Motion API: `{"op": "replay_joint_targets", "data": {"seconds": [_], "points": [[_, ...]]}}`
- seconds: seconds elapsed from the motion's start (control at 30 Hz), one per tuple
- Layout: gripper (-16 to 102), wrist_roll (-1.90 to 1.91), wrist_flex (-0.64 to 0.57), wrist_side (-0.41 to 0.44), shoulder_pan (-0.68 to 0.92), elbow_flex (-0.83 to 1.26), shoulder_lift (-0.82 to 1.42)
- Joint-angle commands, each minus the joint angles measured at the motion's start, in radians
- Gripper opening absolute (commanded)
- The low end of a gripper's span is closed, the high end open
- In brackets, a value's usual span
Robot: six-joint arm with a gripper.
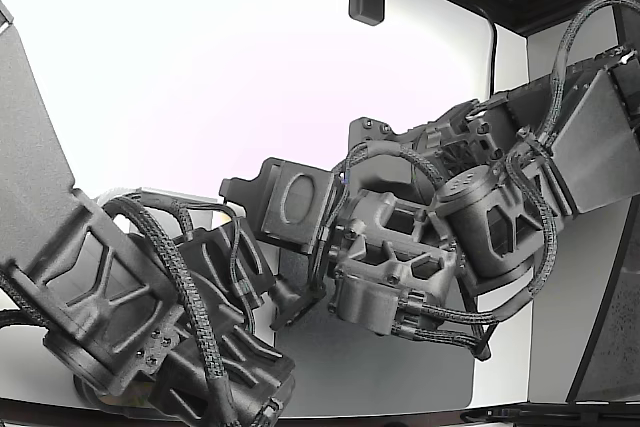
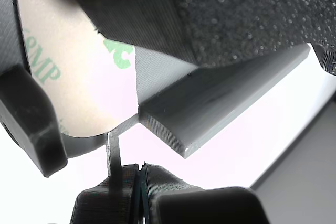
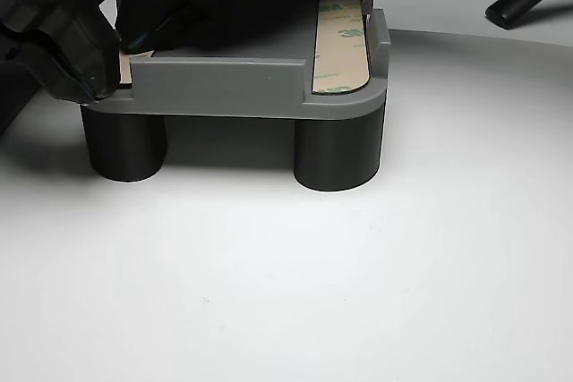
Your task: Peel off protective film from adhesive tape.
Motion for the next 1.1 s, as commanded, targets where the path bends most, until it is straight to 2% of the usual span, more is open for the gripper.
{"op": "replay_joint_targets", "data": {"seconds": [0.0,1.07], "points": [[-11,0.003,-0.002,0.002,-0.005,-0.035,0.012],[-11,0.031,0.008,0.017,0.02,-0.052,-0.011]]}}
